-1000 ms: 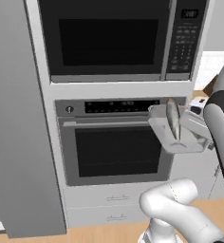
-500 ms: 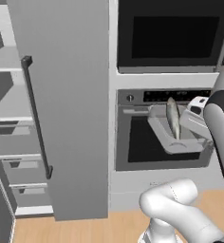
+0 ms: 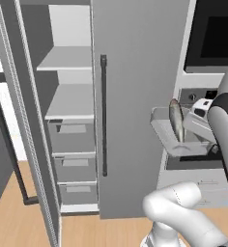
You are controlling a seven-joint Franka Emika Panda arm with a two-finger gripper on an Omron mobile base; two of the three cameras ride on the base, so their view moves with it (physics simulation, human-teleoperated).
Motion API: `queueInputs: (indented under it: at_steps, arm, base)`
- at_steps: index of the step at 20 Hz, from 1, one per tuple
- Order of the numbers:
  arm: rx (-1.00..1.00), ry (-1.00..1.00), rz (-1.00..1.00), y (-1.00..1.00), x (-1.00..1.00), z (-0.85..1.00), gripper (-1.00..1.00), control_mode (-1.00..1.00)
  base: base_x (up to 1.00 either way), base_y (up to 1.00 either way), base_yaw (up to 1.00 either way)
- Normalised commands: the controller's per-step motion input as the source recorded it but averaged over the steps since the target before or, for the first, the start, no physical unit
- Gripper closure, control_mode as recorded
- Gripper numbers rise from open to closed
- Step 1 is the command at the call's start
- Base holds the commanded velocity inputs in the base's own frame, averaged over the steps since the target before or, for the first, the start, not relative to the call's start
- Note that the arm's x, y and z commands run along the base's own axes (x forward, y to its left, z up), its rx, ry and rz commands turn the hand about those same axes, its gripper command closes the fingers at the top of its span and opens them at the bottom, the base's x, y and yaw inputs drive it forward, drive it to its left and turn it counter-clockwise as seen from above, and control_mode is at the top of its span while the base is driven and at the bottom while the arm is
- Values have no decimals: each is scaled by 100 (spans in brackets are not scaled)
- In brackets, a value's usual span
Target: Take the meat container that has the fish and place it on the second highest rack of the freezer. Then take the vegetable container that has the carrot and eggplant and place it on the highest rack of the freezer.
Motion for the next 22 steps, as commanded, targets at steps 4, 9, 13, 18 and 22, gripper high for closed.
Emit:
queueInputs:
  at_steps: [4,9,13,18,22]
  arm:
    - [0,0,0,0,0,0,100,100]
    - [0,0,0,0,0,0,100,100]
    - [0,0,0,0,0,0,100,100]
    - [0,0,0,0,0,0,100,100]
    - [0,0,0,0,0,0,100,100]
  base:
    - [59,56,20]
    - [54,13,6]
    - [4,59,1]
    - [35,56,0]
    - [61,54,0]
